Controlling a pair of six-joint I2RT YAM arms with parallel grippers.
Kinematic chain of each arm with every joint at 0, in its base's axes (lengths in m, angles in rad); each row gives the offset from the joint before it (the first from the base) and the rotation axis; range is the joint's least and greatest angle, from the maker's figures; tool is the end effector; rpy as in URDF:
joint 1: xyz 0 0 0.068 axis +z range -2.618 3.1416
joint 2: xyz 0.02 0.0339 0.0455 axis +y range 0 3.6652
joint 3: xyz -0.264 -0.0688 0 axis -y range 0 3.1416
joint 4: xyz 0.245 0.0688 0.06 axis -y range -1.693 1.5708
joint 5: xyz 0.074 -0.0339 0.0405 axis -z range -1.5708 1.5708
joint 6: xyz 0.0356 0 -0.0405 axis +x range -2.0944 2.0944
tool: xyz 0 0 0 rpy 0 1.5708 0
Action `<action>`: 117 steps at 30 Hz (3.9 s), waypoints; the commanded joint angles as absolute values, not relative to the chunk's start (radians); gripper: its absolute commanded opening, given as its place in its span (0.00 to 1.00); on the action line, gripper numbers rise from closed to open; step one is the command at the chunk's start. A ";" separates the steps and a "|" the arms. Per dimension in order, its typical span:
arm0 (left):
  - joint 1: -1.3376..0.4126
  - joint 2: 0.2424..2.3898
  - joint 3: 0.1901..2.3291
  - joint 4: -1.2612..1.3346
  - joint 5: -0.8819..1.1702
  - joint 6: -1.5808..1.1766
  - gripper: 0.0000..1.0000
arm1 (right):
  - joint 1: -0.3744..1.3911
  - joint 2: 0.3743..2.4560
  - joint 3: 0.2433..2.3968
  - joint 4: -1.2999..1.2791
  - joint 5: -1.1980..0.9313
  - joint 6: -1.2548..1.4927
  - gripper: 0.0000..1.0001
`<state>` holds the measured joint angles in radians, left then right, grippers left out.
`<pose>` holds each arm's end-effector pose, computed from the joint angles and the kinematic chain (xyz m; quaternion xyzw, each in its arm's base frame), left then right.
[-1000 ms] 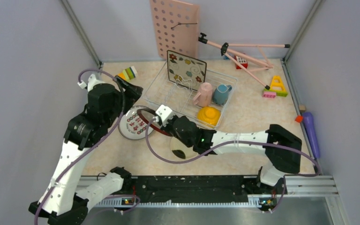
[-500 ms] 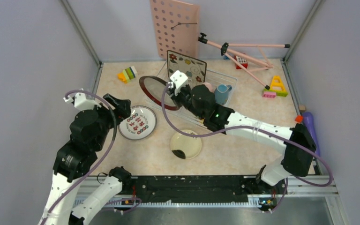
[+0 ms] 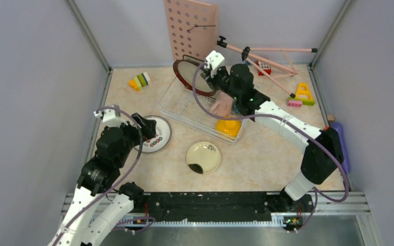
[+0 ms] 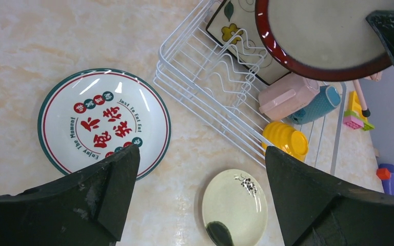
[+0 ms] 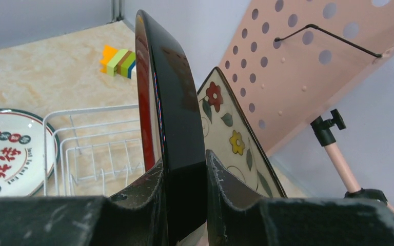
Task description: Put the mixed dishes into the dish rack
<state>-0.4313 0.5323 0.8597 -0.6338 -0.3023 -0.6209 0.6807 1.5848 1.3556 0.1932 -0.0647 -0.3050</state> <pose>0.1027 -0.0356 0.3505 -0.1641 0.7855 -0.1883 0.5662 0.2980 0.2443 0.3763 -0.3601 0.6231 0.1525 0.6773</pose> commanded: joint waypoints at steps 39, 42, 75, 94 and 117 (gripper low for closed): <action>-0.426 0.501 0.629 -0.379 -0.284 -0.591 0.96 | 0.578 1.849 1.559 0.449 -0.195 -0.494 0.00; -0.426 0.507 0.627 -0.377 -0.281 -0.592 0.96 | 0.577 1.851 1.533 0.454 -0.201 -0.495 0.00; -0.426 0.572 0.602 -0.373 -0.249 -0.628 0.96 | 0.538 1.821 1.547 0.381 -0.227 -0.174 0.61; -0.224 0.898 0.525 -0.451 -0.102 -1.082 0.91 | 0.717 1.390 1.190 0.205 -0.027 0.487 0.71; 0.209 0.874 0.152 -0.083 0.188 -1.273 0.54 | 0.718 1.185 0.976 0.265 -0.039 0.459 0.73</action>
<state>0.1978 0.8337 0.2100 -0.1635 0.2016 -1.2205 0.7216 1.2385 0.9764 0.2127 -0.0307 0.4572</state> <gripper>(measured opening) 0.619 0.726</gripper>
